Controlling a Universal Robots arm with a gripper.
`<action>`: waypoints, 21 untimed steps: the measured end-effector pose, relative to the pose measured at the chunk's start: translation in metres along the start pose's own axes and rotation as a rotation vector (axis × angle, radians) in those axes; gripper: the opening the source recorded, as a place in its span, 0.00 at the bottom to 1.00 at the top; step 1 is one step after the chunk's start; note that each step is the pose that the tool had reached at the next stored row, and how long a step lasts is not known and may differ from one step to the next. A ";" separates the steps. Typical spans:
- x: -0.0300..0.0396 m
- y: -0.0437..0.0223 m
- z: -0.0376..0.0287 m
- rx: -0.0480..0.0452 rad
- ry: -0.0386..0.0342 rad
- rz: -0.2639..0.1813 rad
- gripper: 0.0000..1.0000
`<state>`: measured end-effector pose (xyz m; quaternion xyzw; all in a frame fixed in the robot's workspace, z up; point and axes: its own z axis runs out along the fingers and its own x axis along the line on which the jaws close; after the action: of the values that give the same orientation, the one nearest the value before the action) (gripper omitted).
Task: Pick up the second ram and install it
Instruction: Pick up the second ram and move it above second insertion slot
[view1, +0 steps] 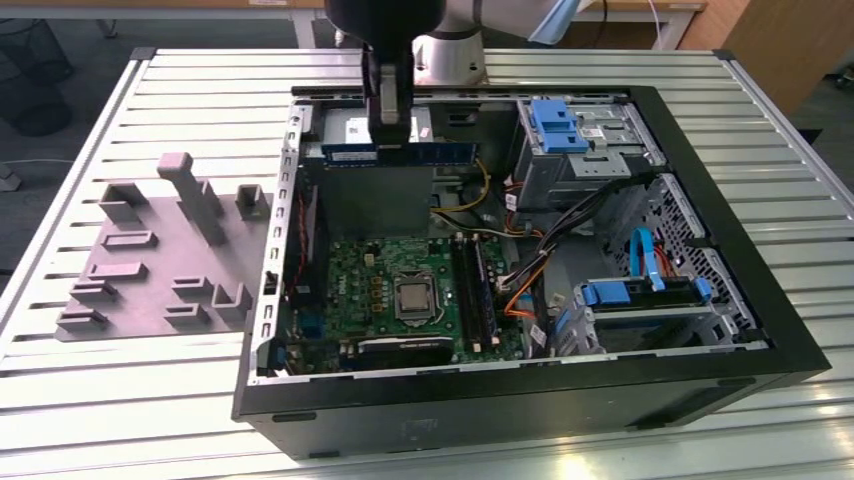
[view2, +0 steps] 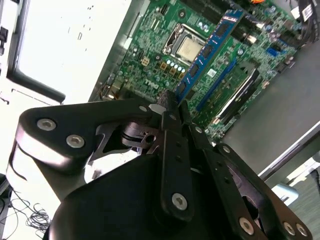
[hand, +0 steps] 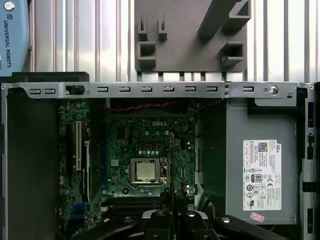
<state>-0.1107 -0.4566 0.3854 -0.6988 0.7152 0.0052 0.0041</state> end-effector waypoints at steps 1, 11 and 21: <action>-0.0001 -0.0021 0.0001 0.0000 -0.0001 0.000 0.14; -0.0004 -0.0152 0.0000 0.0000 0.0000 0.000 0.14; -0.0007 -0.0287 0.0000 0.0000 -0.0001 0.000 0.14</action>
<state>-0.0819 -0.4566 0.3854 -0.6987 0.7154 0.0052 0.0041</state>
